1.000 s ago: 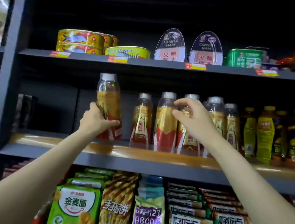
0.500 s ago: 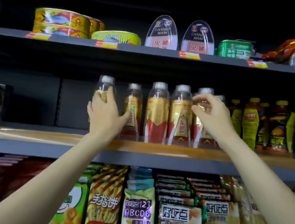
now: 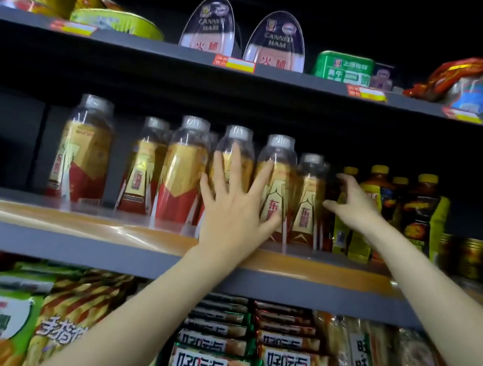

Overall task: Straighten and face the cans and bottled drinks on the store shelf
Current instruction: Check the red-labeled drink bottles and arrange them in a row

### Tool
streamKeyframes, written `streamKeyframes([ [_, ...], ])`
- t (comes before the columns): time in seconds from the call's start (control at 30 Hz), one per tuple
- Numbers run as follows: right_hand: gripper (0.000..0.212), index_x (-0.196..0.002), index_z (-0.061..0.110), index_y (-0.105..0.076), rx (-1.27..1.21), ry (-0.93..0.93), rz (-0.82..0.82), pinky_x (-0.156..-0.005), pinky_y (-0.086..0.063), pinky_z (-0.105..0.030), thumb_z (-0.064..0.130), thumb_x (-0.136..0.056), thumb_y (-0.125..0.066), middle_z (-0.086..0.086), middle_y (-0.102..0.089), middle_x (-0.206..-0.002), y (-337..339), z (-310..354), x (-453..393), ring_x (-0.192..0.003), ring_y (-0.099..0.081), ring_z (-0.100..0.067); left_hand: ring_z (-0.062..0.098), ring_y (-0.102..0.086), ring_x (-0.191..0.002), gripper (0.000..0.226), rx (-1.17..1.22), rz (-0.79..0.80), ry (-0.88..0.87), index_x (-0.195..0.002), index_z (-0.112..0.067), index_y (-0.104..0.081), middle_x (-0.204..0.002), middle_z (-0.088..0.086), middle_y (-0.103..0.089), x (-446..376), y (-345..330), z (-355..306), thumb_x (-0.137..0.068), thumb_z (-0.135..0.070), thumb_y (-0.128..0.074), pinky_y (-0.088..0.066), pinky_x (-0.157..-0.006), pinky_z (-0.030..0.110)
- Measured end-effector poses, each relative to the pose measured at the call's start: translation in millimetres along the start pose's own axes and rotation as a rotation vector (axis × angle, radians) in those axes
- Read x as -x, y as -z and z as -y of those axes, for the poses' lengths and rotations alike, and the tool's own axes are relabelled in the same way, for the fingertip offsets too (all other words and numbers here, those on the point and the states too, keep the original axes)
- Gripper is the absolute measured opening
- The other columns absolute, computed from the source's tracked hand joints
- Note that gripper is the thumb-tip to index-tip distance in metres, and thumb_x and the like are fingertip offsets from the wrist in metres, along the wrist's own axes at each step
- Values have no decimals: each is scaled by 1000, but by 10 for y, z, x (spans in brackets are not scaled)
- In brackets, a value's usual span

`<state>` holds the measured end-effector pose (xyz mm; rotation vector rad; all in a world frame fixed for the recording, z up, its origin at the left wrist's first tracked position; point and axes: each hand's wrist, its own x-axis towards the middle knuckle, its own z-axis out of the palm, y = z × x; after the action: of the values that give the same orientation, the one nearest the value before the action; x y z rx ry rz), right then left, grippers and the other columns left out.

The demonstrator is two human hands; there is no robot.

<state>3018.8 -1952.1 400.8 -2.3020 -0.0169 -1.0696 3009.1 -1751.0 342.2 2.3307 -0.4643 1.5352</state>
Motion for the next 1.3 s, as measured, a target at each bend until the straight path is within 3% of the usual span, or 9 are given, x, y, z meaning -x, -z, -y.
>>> streamKeyframes([
  [0.2, 80, -151, 24, -14, -413, -51, 106, -110, -32, -43, 2, -89, -59, -12, -35, -150, -72, -68, -427, -137, -34, -28, 36, 16, -141, 81, -61, 15, 20, -147, -40, -1, -154, 10, 21, -1, -9, 5, -72, -69, -11, 5, -109, 59],
  [0.27, 86, -152, 27, -9, -431, -64, 153, -111, -31, -46, 5, -87, -62, -13, -31, -152, -125, -99, -514, -139, -31, -29, 35, 17, -141, 80, -75, 12, 26, -147, -41, -1, -155, 10, 21, -4, -3, 5, -72, -69, -11, 6, -109, 59],
  [0.4, 90, -152, 31, -6, -262, -33, 184, -110, -33, -44, 4, -86, -63, -12, -26, -154, -125, -99, -589, -139, -29, -30, 35, 16, -141, 81, -77, 9, 31, -147, -41, -3, -155, 9, 20, -2, 1, 1, -72, -70, -13, 6, -109, 59],
  [0.53, 85, -151, 26, -16, 36, 52, 103, -96, -42, -38, -1, -85, -62, -16, -40, -145, -81, -76, -563, -128, -44, -33, 34, 16, -142, 81, -76, -1, 27, -146, -42, -3, -155, 8, 19, -8, -12, 6, -72, -71, -15, 5, -109, 58],
  [0.67, 82, -146, 24, -20, 85, 50, 51, -76, -43, -33, -2, -82, -65, -18, -49, -132, -32, -30, -531, -115, -55, -34, 33, 15, -142, 79, -84, -7, 24, -146, -42, -3, -155, 8, 18, -8, -10, 10, -73, -69, -16, 4, -110, 57],
  [0.9, 91, -149, 27, -14, 85, 15, -18, -67, -42, -27, -8, -80, -62, -18, -47, -131, 76, 45, -341, -97, -54, -25, 35, 12, -142, 80, -79, -14, 27, -147, -40, -6, -156, 10, 15, -8, -6, 10, -73, -69, -17, 2, -110, 58],
  [1.07, 90, -148, 26, -22, 147, 27, 3, -78, -44, -31, -2, -78, -71, -16, -43, -140, 254, 108, -266, -122, -49, -33, 34, 13, -142, 80, -67, -12, 27, -147, -41, -5, -156, 9, 16, -10, -16, 16, -73, -70, -17, 1, -110, 58],
  [1.2, 87, -143, 24, -30, 138, 20, 61, -90, -50, -42, 4, -72, -78, -14, -47, -136, 483, 151, -246, -124, -46, -34, 35, 13, -142, 80, -82, -10, 26, -147, -41, -4, -156, 9, 17, -16, -24, 30, -73, -70, -15, 1, -110, 58],
  [1.3, 91, -143, 25, -29, 111, 32, 71, -97, -44, -41, 13, -70, -81, -15, -42, -140, 580, 100, -190, -128, -41, -34, 35, 12, -142, 80, -79, -18, 29, -147, -41, -6, -156, 9, 16, -11, -26, 18, -73, -70, -15, 0, -110, 59],
])
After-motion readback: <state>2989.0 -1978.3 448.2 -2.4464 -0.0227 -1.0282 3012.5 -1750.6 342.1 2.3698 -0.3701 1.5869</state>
